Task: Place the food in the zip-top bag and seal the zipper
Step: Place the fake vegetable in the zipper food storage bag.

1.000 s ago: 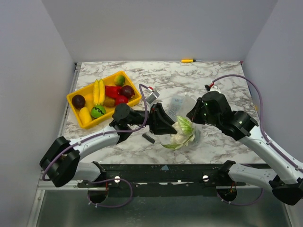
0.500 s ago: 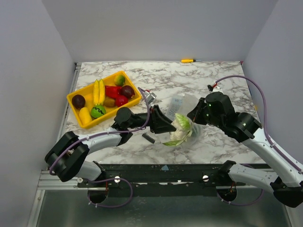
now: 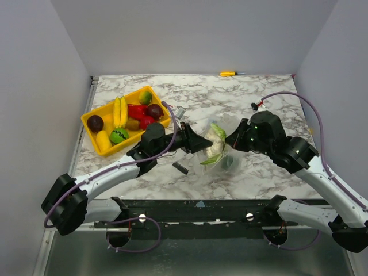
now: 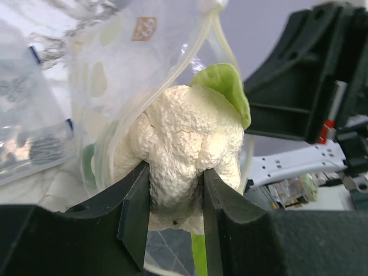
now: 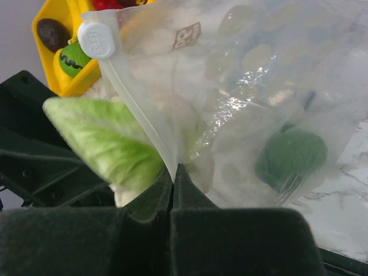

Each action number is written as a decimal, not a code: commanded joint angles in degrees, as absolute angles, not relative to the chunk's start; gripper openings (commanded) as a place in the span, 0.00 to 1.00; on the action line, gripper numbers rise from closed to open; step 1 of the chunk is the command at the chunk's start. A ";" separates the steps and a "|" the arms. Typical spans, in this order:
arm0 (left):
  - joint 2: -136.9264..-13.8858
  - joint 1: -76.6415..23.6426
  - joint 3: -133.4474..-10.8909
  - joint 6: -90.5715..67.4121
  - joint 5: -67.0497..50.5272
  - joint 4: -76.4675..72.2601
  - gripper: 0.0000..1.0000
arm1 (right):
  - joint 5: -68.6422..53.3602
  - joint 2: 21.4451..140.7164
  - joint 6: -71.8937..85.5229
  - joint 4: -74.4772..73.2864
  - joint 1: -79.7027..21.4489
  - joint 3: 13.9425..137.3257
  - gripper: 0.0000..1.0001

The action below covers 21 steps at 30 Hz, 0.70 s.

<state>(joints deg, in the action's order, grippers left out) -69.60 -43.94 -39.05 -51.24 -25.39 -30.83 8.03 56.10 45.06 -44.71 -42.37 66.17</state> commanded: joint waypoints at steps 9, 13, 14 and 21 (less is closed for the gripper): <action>-74.33 -52.84 -58.61 -46.61 4.02 6.41 0.00 | 0.97 55.94 47.80 -40.60 -42.67 67.02 0.00; -76.54 -54.50 -61.23 -44.74 3.95 7.62 0.00 | 1.68 55.35 50.08 -39.12 -42.67 66.08 0.00; -77.05 -54.94 -62.00 -43.91 3.88 8.15 0.01 | 2.41 55.37 50.86 -39.09 -42.64 66.01 0.00; -77.24 -55.18 -66.45 -44.90 1.89 12.83 0.24 | 2.47 54.85 55.07 -37.45 -42.66 63.23 0.00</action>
